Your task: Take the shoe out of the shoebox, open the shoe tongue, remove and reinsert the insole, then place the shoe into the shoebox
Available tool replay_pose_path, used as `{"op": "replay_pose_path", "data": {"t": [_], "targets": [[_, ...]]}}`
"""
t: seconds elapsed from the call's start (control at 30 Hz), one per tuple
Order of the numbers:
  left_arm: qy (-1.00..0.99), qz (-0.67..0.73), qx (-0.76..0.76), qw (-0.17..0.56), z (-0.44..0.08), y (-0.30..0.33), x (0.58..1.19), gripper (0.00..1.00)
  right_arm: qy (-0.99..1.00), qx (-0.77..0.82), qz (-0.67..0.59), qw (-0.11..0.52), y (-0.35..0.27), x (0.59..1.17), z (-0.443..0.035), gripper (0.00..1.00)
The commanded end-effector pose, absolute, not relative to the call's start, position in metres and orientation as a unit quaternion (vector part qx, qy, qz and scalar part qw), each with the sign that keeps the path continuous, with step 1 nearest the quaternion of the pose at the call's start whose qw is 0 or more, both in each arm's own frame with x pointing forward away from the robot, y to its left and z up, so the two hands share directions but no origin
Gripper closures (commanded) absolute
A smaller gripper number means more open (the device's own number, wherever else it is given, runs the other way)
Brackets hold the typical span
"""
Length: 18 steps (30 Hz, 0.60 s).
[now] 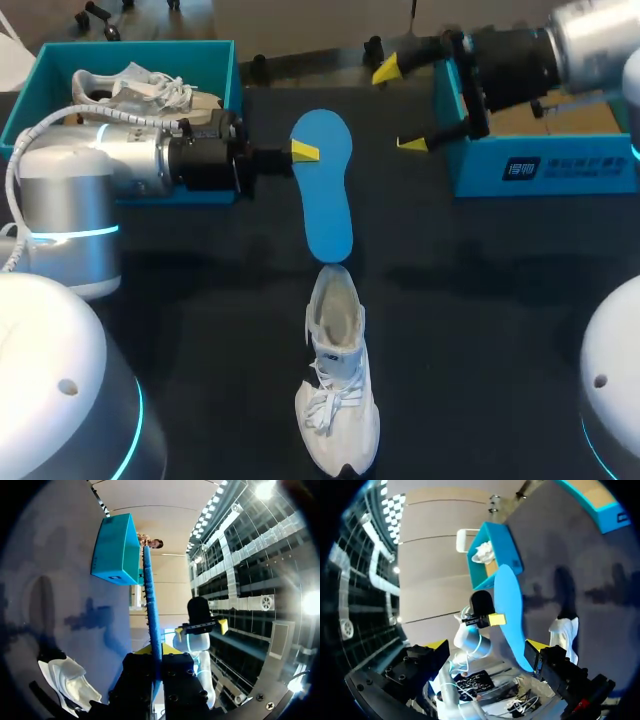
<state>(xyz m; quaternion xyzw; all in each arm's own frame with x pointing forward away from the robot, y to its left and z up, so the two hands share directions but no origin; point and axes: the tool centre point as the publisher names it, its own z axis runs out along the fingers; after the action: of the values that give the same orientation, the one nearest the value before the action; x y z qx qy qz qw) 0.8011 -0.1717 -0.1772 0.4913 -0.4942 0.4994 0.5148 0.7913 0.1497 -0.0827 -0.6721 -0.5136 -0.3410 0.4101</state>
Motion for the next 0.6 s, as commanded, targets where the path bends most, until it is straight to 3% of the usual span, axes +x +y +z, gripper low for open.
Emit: {"op": "replay_pose_path", "data": {"t": [0.03, 0.6], "targets": [[-0.494, 0.500, 0.492, 0.514, -0.178, -0.172, 0.801, 1.00, -0.560, -0.736, -0.196, 0.325, 0.157, 0.790, -0.073, 0.00], [-0.494, 0.500, 0.492, 0.514, -0.178, -0.172, 0.801, 1.00, -0.595, -0.771, -0.002, 0.225, 0.193, 0.743, -0.043, 0.00]]}}
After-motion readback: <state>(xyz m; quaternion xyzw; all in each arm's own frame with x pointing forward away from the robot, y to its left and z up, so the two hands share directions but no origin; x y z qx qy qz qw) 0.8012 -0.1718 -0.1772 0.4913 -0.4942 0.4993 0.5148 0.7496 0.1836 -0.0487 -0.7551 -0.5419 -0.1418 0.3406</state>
